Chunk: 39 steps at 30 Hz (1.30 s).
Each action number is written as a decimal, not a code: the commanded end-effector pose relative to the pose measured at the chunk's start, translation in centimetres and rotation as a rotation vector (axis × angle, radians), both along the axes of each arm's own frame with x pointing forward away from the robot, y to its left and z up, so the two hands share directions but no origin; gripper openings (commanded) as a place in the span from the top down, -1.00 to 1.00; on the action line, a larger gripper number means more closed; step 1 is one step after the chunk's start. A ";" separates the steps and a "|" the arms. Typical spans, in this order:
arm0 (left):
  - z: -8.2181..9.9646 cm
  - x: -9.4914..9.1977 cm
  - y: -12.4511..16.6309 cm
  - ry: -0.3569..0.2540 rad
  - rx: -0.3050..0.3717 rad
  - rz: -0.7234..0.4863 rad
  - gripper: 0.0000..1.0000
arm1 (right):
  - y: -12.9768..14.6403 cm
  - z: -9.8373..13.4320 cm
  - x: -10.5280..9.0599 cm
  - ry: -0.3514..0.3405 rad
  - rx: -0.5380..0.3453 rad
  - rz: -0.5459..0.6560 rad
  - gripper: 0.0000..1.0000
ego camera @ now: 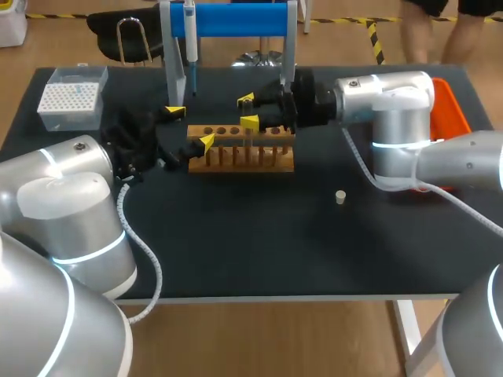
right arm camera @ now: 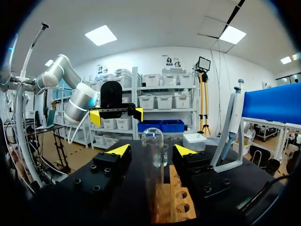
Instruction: Invert the test tube, pick up the pipette, mount the tip to pipette, aspirate from beaker and dispense into the tube, eject the tip, return the pipette, and cap with the stopper.
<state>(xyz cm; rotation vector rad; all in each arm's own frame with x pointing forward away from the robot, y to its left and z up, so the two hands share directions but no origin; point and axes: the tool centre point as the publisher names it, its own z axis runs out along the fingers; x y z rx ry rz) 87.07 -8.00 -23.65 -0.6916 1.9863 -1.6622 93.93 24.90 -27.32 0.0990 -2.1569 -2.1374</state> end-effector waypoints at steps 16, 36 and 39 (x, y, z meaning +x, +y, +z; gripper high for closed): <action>-0.2 -0.1 0.0 -0.006 -0.004 0.004 -1.00 | 0.3 -0.3 0.4 -0.010 -0.002 0.005 0.16; -0.2 -0.1 0.0 -0.006 -0.004 0.004 -1.00 | 0.2 -0.1 0.2 -0.008 -0.002 0.003 1.00; -0.2 -0.1 0.0 -0.006 -0.004 0.004 -1.00 | 0.1 0.1 0.3 -0.008 -0.004 0.002 1.00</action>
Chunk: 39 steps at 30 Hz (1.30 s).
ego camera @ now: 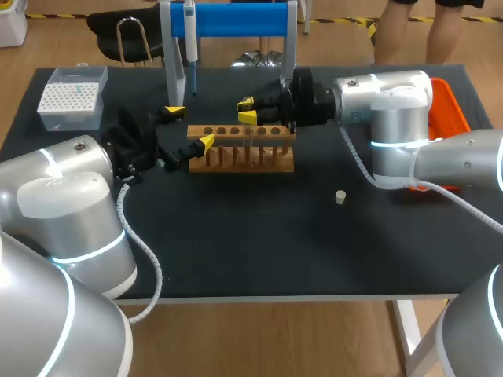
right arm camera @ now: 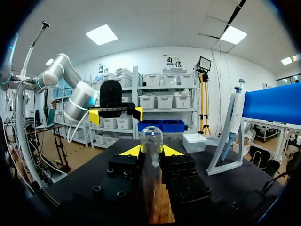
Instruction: Invert the test tube, pick up the pipette, mount the tip to pipette, aspirate from beaker and dispense into the tube, eject the tip, return the pipette, and cap with the stopper.
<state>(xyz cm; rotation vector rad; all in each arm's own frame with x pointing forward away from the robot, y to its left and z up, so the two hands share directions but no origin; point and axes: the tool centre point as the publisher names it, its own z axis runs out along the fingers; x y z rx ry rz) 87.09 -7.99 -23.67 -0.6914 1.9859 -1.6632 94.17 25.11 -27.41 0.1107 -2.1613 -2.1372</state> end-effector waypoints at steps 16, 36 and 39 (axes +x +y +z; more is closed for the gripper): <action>-0.1 -0.1 0.0 -0.006 -0.004 0.004 -1.00 | -0.3 1.5 0.3 -0.002 0.005 -0.006 1.00; -0.1 -0.1 0.0 -0.006 -0.004 0.004 -1.00 | -0.3 3.9 0.2 -0.012 0.013 -0.015 1.00; -0.1 -0.1 0.0 -0.006 -0.004 0.004 -1.00 | -0.3 4.4 0.1 -0.021 0.016 -0.017 1.00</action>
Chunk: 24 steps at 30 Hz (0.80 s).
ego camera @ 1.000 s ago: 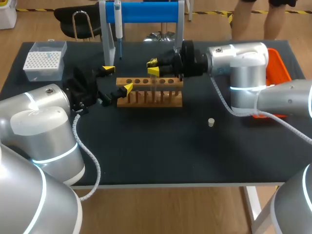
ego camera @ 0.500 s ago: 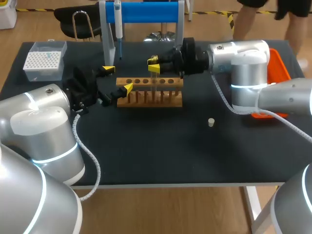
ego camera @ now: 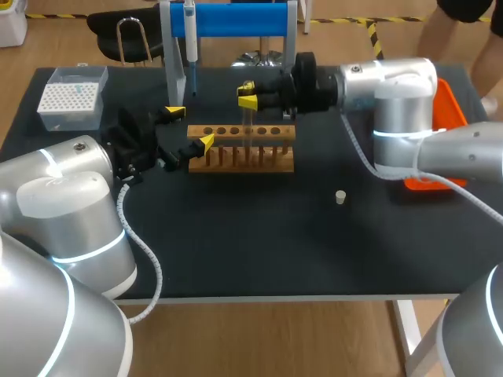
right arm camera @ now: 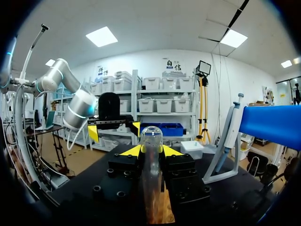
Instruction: Invert the test tube, pick up the pipette, mount the tip to pipette, aspirate from beaker and dispense into the tube, eject the tip, return the pipette, and cap with the stopper.
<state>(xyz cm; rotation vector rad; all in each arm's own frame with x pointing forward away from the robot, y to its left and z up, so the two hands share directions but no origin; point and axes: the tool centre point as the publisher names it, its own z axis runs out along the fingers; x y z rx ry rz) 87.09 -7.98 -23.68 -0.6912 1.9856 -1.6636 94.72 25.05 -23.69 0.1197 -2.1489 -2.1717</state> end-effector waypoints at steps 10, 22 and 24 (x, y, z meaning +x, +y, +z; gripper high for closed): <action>-0.1 -0.1 -0.1 -0.005 -0.003 0.005 -1.00 | -0.6 2.7 -0.8 -0.033 0.008 -0.013 1.00; -0.1 -0.1 -0.1 -0.005 -0.003 0.005 -1.00 | -1.5 4.1 -2.0 -0.051 0.019 -0.016 1.00; -0.1 -0.1 -0.1 -0.005 -0.003 0.005 -1.00 | -1.8 4.3 -2.3 -0.054 0.018 -0.018 1.00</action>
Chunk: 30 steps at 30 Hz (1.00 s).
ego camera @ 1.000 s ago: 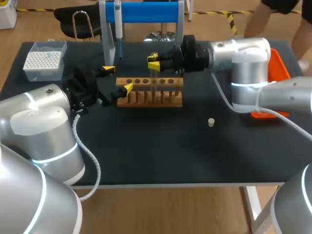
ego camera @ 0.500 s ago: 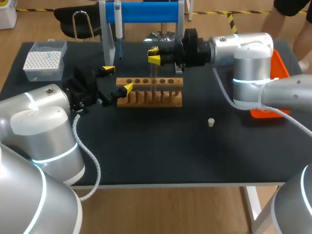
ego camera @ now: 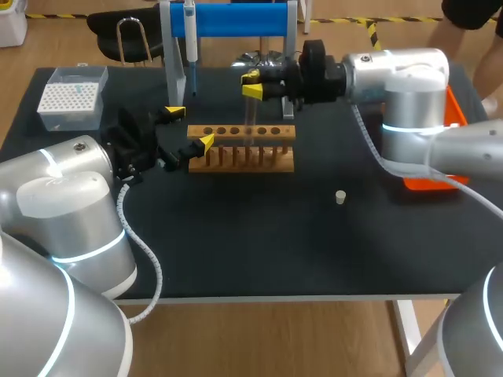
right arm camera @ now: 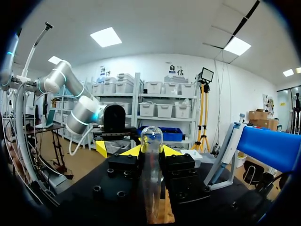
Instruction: Invert the test tube, pick up the pipette, mount the tip to pipette, aspirate from beaker and dispense into the tube, eject the tip, return the pipette, and cap with the stopper.
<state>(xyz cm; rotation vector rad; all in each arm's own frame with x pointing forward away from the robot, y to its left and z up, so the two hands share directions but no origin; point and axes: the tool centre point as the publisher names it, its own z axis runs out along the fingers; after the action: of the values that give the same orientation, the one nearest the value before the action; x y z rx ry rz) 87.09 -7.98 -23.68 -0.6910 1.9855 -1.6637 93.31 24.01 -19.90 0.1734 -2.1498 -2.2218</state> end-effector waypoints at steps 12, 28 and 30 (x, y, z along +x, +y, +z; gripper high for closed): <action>-0.1 -0.1 -0.1 -0.005 -0.003 0.005 -1.00 | -2.3 0.9 -3.6 -0.013 -0.019 -0.025 1.00; -0.1 -0.1 -0.1 -0.005 -0.003 0.005 -1.00 | -3.1 0.6 -5.3 -0.001 -0.023 -0.048 1.00; -0.1 -0.1 -0.1 -0.005 -0.003 0.005 -1.00 | -3.1 0.6 -5.3 -0.001 -0.023 -0.048 1.00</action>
<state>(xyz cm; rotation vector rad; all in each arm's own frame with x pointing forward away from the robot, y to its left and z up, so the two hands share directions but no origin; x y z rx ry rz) 87.08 -7.98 -23.68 -0.6910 1.9853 -1.6638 88.15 20.87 -19.36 0.1267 -2.1960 -2.2215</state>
